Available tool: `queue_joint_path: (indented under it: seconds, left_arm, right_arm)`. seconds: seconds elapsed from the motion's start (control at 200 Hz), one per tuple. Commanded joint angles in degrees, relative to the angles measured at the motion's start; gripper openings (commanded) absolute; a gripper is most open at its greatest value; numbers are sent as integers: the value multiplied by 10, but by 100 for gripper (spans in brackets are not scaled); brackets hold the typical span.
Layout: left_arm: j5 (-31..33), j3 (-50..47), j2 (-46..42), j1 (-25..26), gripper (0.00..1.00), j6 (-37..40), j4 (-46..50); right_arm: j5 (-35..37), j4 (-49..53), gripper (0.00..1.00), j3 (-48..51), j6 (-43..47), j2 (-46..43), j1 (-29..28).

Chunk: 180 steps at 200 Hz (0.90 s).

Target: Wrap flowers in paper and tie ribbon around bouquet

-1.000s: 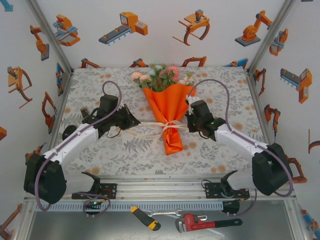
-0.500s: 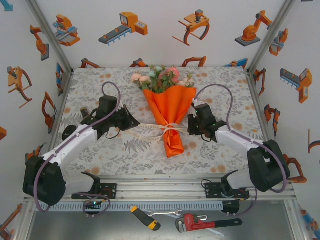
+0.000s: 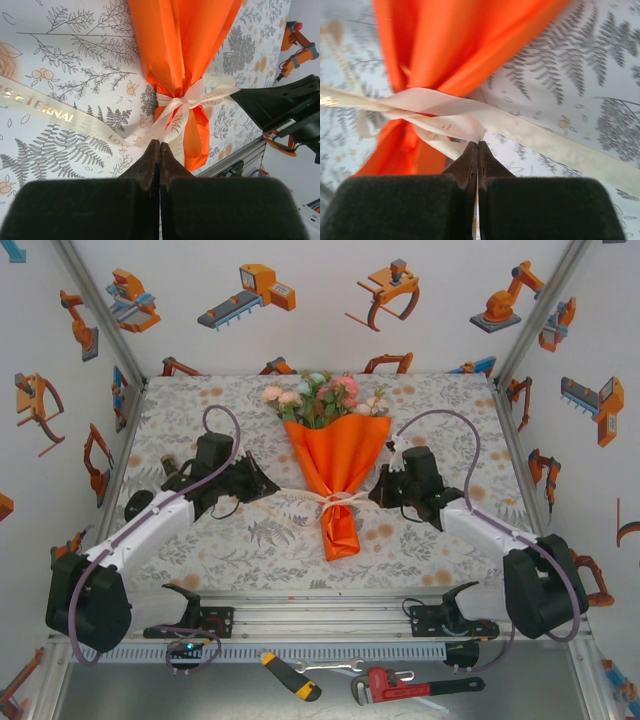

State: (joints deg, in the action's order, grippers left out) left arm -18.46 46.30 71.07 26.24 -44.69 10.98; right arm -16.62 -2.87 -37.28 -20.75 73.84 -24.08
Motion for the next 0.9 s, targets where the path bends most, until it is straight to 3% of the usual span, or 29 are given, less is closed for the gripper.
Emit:
queue_joint_path:
  seconds: [0.0,0.145,0.29,0.416,0.471,0.601,0.706,0.801,0.896]
  left_arm:
    - [-26,-6,19,28,0,-1,-51]
    - [-4,15,52,58,1,1,-47]
    - [71,23,44,58,14,43,16]
    - [182,31,19,55,31,101,90]
    - [202,33,7,50,37,124,106]
    - [162,61,-11,45,50,183,110]
    - [102,108,-1,45,51,234,100]
    - [25,155,51,56,51,247,56]
    - [0,231,147,82,50,244,55]
  right_arm:
    - [-108,-47,0,-31,25,-11,-18]
    - [-116,-25,0,-64,69,26,-98]
    - [-117,-22,0,-81,80,49,-138]
    - [-15,4,0,-72,88,30,-138]
    - [-18,8,0,-65,102,22,-138]
    - [-92,2,0,-43,107,21,-149]
    - [-98,11,0,-20,114,13,-166]
    - [-102,-25,0,16,95,-5,-166]
    - [-99,-45,0,45,93,-27,-167]
